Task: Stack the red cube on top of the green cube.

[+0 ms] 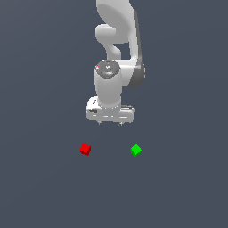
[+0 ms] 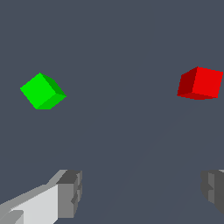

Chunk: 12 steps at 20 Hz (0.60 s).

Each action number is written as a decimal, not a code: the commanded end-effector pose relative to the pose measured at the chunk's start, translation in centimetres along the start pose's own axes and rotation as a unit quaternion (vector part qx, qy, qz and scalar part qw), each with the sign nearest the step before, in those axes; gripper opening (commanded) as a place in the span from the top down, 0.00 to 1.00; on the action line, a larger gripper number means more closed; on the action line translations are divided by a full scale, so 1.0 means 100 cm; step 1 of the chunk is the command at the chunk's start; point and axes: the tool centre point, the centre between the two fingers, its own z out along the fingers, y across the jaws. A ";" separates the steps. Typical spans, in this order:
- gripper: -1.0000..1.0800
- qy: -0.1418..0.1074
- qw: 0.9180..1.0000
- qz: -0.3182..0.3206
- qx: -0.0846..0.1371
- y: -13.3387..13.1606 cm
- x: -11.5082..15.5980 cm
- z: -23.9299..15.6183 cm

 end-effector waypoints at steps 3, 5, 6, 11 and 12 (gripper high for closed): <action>0.04 0.000 1.000 0.001 0.000 0.001 0.001 0.001; 0.04 0.000 1.000 0.003 0.000 0.003 0.003 0.002; 0.04 0.000 1.000 0.005 0.000 0.005 0.005 0.004; 0.04 0.002 1.000 0.018 -0.001 0.021 0.018 0.014; 0.04 0.002 1.000 0.022 -0.001 0.026 0.021 0.017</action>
